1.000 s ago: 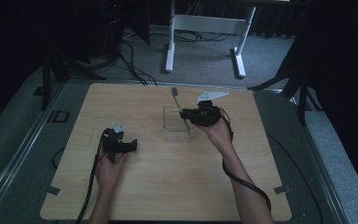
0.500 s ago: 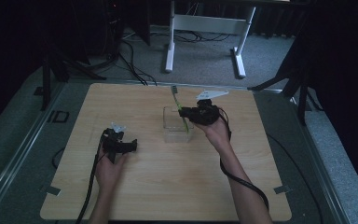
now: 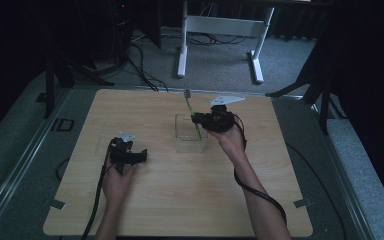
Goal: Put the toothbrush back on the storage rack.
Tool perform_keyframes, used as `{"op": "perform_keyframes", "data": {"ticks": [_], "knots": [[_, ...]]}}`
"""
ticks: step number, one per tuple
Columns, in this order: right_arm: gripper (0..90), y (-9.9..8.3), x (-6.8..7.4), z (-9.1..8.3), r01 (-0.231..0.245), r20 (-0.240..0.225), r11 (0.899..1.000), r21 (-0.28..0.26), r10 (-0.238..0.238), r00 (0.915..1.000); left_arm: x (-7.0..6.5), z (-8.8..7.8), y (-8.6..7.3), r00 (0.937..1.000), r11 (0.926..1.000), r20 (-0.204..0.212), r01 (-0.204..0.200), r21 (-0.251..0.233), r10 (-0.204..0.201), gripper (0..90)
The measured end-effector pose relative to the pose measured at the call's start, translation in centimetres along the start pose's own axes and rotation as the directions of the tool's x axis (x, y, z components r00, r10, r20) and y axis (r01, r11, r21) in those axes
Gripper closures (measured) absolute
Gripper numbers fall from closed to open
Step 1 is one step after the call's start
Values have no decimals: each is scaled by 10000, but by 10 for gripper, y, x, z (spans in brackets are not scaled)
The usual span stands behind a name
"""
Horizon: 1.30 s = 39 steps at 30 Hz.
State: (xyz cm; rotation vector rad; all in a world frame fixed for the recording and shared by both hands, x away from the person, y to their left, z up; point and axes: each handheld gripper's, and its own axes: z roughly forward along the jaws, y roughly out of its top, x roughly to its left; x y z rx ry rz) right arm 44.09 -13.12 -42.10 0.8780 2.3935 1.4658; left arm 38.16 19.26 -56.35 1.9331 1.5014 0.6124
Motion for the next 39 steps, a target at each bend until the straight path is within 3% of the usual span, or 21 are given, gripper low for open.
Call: {"op": "perform_keyframes", "data": {"ticks": [22,33,39], "knots": [[793,-4,-6,12,-40,437,9997,-255,51,9990,0,0,0,10000,10000,-3,0,-12,0,127],[793,-12,-8,19,174,768,9997,152,-185,9969,0,0,0,10000,10000,-1,1,-10,-1,127],[792,-15,-5,23,492,942,9976,491,-537,9941,0,0,0,10000,10000,1,1,-9,-1,127]]}}
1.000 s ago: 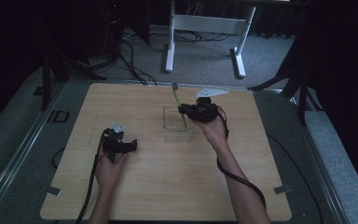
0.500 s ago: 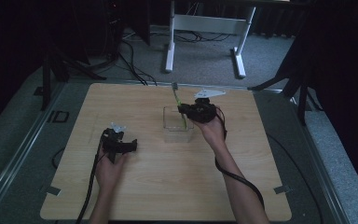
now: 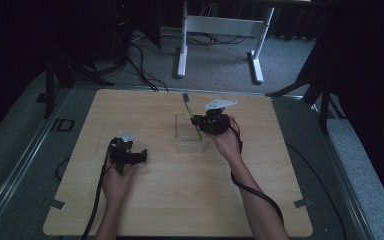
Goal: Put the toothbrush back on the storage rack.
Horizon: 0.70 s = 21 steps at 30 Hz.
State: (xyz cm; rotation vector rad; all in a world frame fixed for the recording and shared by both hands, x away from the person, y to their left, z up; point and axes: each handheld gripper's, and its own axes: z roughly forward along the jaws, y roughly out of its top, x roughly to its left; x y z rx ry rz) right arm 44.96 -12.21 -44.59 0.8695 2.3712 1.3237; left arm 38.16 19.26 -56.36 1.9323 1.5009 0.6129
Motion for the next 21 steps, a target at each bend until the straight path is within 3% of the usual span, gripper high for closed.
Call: {"op": "perform_keyframes", "data": {"ticks": [21], "knots": [[787,-11,2,7,188,-73,9982,572,-184,9998,0,0,0,10000,10000,4,-3,2,3,127]]}}
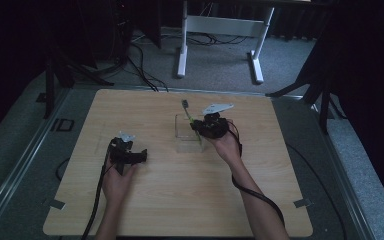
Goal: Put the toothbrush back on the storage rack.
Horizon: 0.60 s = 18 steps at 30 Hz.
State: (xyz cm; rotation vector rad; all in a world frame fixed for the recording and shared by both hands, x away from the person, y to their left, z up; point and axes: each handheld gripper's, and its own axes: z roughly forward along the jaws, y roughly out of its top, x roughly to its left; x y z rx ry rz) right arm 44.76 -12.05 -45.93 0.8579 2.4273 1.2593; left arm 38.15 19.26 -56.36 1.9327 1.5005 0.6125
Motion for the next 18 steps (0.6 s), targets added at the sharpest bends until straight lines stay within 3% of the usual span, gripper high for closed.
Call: {"op": "perform_keyframes", "data": {"ticks": [18], "knots": [[768,-7,0,2,42,-37,9996,283,-41,10000,0,0,0,10000,10000,-7,0,-3,0,126]]}}
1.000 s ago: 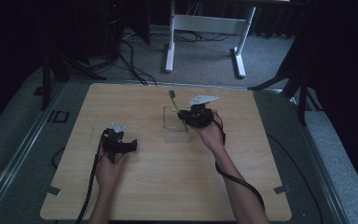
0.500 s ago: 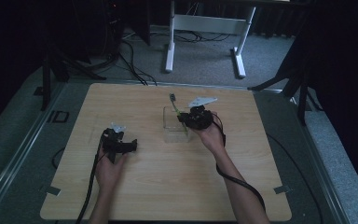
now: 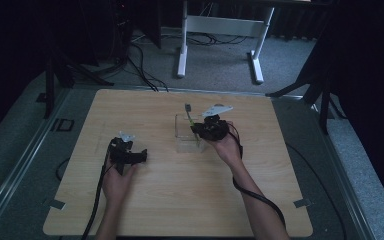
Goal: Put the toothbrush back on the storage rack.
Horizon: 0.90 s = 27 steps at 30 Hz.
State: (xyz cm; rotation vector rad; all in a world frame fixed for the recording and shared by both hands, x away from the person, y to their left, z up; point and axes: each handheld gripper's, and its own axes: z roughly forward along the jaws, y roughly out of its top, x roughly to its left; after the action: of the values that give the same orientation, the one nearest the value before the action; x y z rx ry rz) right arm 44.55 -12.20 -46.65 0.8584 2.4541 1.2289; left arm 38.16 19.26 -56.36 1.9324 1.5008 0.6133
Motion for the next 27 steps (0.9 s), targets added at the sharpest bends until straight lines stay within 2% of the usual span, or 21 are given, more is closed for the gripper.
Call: {"op": "perform_keyframes", "data": {"ticks": [4,12,19,21,26,27], "knots": [[731,-1,0,-1,29,-41,10000,-40,-29,10000,0,0,0,10000,10000,-6,21,0,-21,127],[584,-4,-3,-9,-140,-89,9994,-306,137,9999,0,0,0,10000,10000,-13,24,4,-24,127],[512,-5,-6,-25,-372,56,9959,-825,378,9993,0,0,0,10000,10000,-14,25,3,-25,127],[487,-7,-10,-38,-524,222,9926,-1095,552,9982,0,0,0,10000,10000,-15,40,0,-40,127],[475,-11,-12,-46,-610,319,9916,-1139,650,9974,0,0,0,10000,10000,-14,41,-1,-41,127],[472,-17,-15,-51,-694,385,9912,-1124,742,9965,0,0,0,10000,10000,-13,44,4,-44,127]]}}
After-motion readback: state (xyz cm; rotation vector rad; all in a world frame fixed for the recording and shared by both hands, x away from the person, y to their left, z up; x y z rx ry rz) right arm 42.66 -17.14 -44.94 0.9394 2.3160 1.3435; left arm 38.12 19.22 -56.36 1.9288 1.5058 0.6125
